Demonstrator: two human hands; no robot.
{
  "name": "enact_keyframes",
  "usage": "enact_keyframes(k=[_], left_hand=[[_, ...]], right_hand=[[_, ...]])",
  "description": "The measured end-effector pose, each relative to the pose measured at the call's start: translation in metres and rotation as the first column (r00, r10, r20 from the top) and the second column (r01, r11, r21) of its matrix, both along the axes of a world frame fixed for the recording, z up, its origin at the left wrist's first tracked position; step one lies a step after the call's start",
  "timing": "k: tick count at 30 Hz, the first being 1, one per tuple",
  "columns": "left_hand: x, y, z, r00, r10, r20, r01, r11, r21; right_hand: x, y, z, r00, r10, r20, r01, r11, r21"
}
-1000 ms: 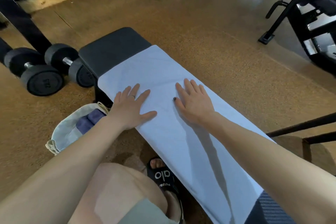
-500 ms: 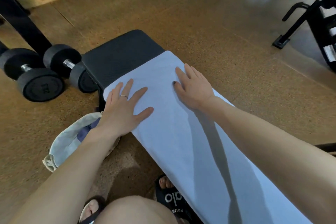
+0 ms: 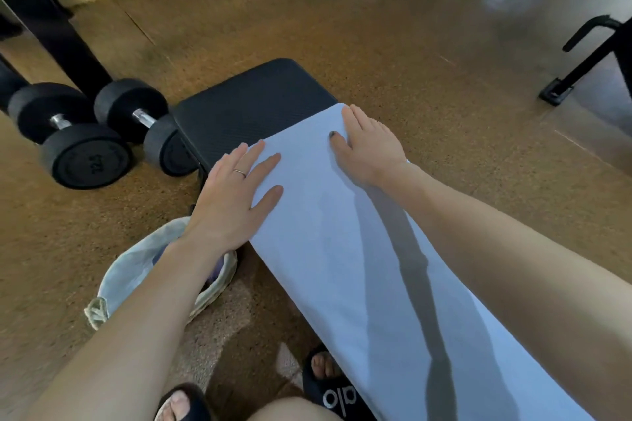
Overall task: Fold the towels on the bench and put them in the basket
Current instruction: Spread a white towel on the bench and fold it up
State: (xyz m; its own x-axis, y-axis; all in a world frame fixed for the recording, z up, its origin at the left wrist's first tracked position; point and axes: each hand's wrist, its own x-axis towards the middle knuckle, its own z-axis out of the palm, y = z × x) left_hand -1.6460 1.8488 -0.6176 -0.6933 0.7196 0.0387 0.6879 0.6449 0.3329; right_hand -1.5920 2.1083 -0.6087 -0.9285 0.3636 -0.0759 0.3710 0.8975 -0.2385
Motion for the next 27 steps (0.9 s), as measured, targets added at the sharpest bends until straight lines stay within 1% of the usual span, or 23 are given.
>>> enact_keyframes(k=[3, 5, 8, 11, 13, 16, 17, 18, 20, 21, 23, 25, 27], left_hand=[[0.000, 0.000, -0.001, 0.995, 0.103, 0.008, -0.103, 0.995, 0.002], [0.000, 0.001, -0.002, 0.987, 0.157, 0.021, -0.158, 0.987, 0.015], [-0.001, 0.001, -0.006, 0.987, 0.160, 0.017, -0.160, 0.987, 0.008], [-0.002, 0.001, -0.007, 0.986, 0.167, 0.005, -0.167, 0.986, 0.005], [-0.002, 0.002, -0.007, 0.986, 0.164, -0.022, -0.164, 0.986, -0.029], [0.001, 0.003, -0.004, 0.980, 0.188, -0.069, -0.196, 0.971, -0.136], [0.003, 0.003, 0.000, 0.973, 0.212, -0.093, -0.225, 0.961, -0.164], [0.008, 0.004, 0.006, 0.964, 0.239, -0.117, -0.256, 0.951, -0.171], [0.024, 0.008, 0.025, 0.958, 0.257, -0.130, -0.276, 0.948, -0.157], [0.035, 0.012, 0.035, 0.967, 0.225, -0.121, -0.243, 0.956, -0.167], [0.070, 0.023, 0.056, 0.994, 0.083, -0.070, -0.097, 0.968, -0.232], [0.122, 0.034, 0.071, 0.995, -0.100, 0.011, 0.099, 0.954, -0.284], [0.184, 0.046, 0.077, 0.952, -0.293, 0.093, 0.307, 0.902, -0.303]], right_hand=[[-0.004, 0.004, 0.000, 0.999, 0.012, 0.051, -0.012, 1.000, 0.015], [-0.008, 0.008, 0.000, 0.998, 0.013, 0.062, -0.013, 1.000, -0.003], [-0.013, 0.012, 0.001, 0.998, 0.034, 0.059, -0.031, 0.999, -0.043], [-0.016, 0.013, 0.001, 0.998, 0.018, 0.055, -0.015, 0.998, -0.056], [-0.016, 0.015, 0.001, 0.998, 0.004, 0.057, -0.001, 0.998, -0.058], [-0.016, 0.013, 0.003, 0.997, 0.020, 0.073, -0.016, 0.998, -0.053], [-0.013, 0.012, 0.005, 0.999, 0.014, 0.042, -0.012, 0.999, -0.037], [-0.007, 0.011, 0.008, 1.000, -0.008, -0.023, 0.007, 1.000, -0.030], [0.017, 0.011, 0.018, 0.985, -0.067, -0.158, 0.056, 0.996, -0.069], [0.037, 0.011, 0.023, 0.979, -0.081, -0.186, 0.062, 0.992, -0.107], [0.088, 0.011, 0.029, 0.985, -0.058, -0.161, 0.036, 0.990, -0.136], [0.151, 0.013, 0.026, 0.990, 0.007, -0.141, -0.020, 0.996, -0.085], [0.215, 0.015, 0.020, 0.991, 0.047, -0.122, -0.048, 0.999, -0.010]])
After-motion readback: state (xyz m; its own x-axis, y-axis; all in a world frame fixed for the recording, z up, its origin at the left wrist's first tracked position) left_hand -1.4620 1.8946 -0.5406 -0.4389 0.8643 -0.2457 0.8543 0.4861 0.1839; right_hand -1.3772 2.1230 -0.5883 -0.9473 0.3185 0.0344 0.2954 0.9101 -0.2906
